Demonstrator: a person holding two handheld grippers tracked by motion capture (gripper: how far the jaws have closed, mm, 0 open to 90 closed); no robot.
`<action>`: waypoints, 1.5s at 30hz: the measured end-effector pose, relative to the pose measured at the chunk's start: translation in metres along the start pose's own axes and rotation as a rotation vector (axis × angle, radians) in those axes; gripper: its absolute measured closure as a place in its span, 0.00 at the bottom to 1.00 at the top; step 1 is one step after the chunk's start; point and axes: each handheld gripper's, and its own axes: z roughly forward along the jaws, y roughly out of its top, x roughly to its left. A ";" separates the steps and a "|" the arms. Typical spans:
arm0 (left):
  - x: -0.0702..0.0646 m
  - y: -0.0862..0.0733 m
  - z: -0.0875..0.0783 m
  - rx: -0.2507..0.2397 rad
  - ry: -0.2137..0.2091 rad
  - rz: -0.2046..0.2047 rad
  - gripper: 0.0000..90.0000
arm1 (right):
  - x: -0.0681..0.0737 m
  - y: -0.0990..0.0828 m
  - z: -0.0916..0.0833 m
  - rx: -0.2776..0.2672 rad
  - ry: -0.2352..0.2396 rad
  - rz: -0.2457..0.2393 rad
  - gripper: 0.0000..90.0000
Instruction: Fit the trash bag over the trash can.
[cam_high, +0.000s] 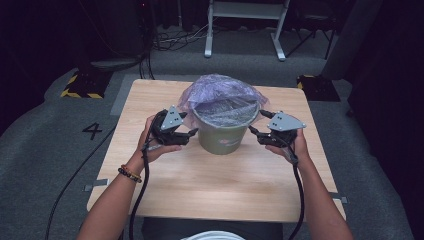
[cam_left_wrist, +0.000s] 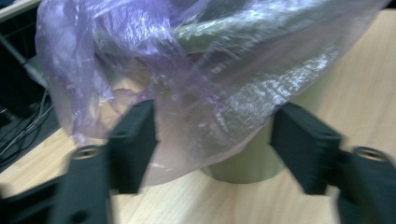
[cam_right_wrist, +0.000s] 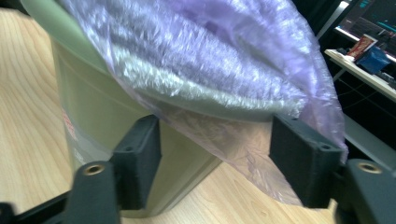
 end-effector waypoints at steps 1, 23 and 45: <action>0.000 0.000 0.000 0.000 0.000 0.000 0.58 | 0.000 0.000 0.000 0.000 0.000 0.000 0.45; -0.005 -0.024 0.017 0.100 -0.107 0.135 1.00 | 0.007 -0.029 0.009 0.052 0.080 0.030 1.00; 0.022 -0.037 -0.058 -0.185 -0.127 -0.110 0.23 | -0.014 -0.041 -0.021 -0.023 0.108 0.202 0.61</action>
